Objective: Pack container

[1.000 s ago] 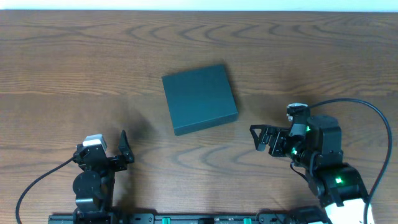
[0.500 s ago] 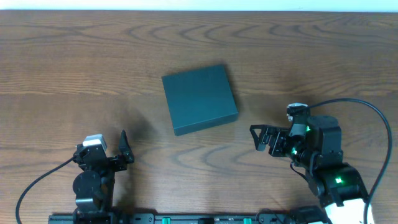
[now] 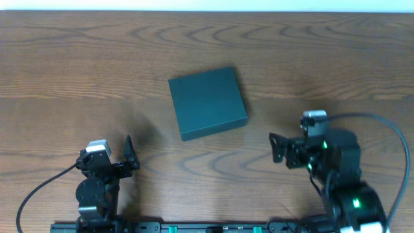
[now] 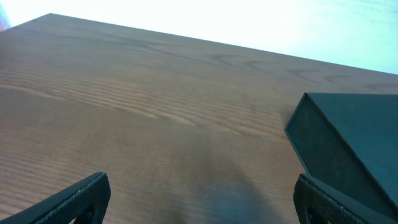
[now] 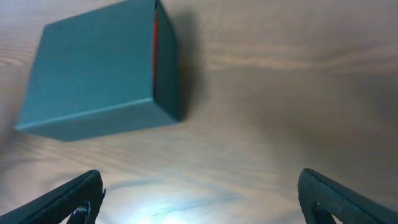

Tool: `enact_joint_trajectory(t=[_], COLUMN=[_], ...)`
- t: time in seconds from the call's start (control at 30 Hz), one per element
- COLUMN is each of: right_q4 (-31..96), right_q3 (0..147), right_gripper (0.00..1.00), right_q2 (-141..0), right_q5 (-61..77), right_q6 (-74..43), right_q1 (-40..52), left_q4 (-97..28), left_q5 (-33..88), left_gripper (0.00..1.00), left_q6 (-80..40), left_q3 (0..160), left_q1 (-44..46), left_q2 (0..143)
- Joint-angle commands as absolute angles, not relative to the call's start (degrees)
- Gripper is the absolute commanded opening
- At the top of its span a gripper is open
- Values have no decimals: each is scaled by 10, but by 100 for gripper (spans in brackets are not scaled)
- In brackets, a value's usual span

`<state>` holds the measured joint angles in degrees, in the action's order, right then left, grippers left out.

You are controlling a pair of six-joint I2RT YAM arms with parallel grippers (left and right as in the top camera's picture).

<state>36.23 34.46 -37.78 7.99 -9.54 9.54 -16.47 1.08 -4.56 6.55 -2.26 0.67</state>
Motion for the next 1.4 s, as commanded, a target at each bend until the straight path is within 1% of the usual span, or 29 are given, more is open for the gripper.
enact_joint_trajectory(t=[0.0,0.13,0.3,0.6,1.37], right_q4=[355,308,274,264,264], right_q3=[286,173,79,75,75], right_gripper=[99,99,99,99,99], right_q2=[-291,-165,-75,-3,-3], right_q5=[-3,-12,-13,-30,-28], right_q6=[-25,-25,-25,-21,-21], right_q1=[102,102,102,102,102], left_q4=[-167,-167,-167,-167,-167], left_q5=[9,9,9,9,9], left_gripper=[95,95,95,95,95], left_q6=[-51,-51,-51,-51,-51], left_q3=[51,51,51,51,51], left_q1=[-27,-27,-27,-27,-27], left_q2=[2,2,2,2,2])
